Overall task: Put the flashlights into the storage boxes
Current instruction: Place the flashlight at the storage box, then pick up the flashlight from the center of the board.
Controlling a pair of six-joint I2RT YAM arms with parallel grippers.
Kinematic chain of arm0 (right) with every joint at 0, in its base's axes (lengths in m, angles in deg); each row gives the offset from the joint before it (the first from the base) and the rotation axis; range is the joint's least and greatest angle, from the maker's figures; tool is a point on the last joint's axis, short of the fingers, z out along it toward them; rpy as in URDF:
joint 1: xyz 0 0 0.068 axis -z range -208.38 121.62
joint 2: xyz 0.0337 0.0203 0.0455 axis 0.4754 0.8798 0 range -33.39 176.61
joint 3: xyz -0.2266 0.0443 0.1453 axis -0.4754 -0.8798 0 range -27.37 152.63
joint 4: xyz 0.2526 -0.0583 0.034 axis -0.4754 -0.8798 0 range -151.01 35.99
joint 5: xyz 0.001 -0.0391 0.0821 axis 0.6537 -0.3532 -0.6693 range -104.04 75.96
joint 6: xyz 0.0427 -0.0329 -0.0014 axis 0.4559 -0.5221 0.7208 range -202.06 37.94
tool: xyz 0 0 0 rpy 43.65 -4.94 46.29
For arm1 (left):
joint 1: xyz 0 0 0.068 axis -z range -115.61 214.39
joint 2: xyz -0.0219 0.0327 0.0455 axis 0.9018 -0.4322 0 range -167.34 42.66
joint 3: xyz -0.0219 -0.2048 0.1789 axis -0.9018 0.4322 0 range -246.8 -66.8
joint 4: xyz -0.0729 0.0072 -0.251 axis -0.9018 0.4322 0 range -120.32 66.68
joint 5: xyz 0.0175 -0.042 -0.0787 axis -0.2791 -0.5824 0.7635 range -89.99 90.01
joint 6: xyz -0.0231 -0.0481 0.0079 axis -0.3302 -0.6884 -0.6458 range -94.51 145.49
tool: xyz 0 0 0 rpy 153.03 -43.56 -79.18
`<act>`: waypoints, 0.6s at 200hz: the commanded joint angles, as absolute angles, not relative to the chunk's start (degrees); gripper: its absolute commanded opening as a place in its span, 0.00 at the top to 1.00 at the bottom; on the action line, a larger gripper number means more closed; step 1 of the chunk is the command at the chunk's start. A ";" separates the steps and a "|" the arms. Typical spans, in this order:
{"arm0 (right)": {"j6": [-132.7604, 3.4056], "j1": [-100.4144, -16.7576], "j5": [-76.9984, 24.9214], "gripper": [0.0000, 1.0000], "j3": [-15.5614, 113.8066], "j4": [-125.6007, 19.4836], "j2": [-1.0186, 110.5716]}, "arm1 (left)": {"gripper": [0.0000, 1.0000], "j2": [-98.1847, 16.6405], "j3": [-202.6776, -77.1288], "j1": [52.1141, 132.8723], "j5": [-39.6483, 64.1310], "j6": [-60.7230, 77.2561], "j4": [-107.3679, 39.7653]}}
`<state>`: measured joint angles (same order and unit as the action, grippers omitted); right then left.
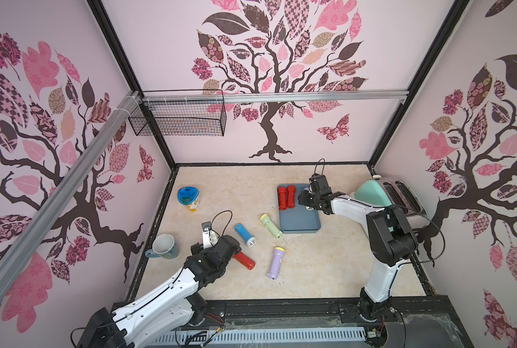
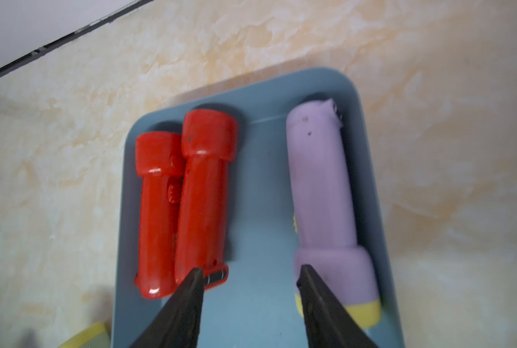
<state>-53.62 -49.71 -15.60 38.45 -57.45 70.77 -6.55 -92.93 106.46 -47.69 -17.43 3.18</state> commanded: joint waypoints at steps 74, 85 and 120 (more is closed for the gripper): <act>-28.11 -69.85 -17.90 0.00 10.84 -55.80 37.94 | 0.02 -8.20 -94.68 106.69 -47.31 -19.15 5.22; -24.34 -71.79 -18.02 0.00 7.21 -53.74 35.35 | 0.02 -8.43 -94.66 106.67 -47.27 -18.87 4.80; -23.26 -81.23 -6.20 0.00 7.56 -62.19 34.36 | 0.02 -9.89 -94.83 106.72 -46.00 -17.89 4.07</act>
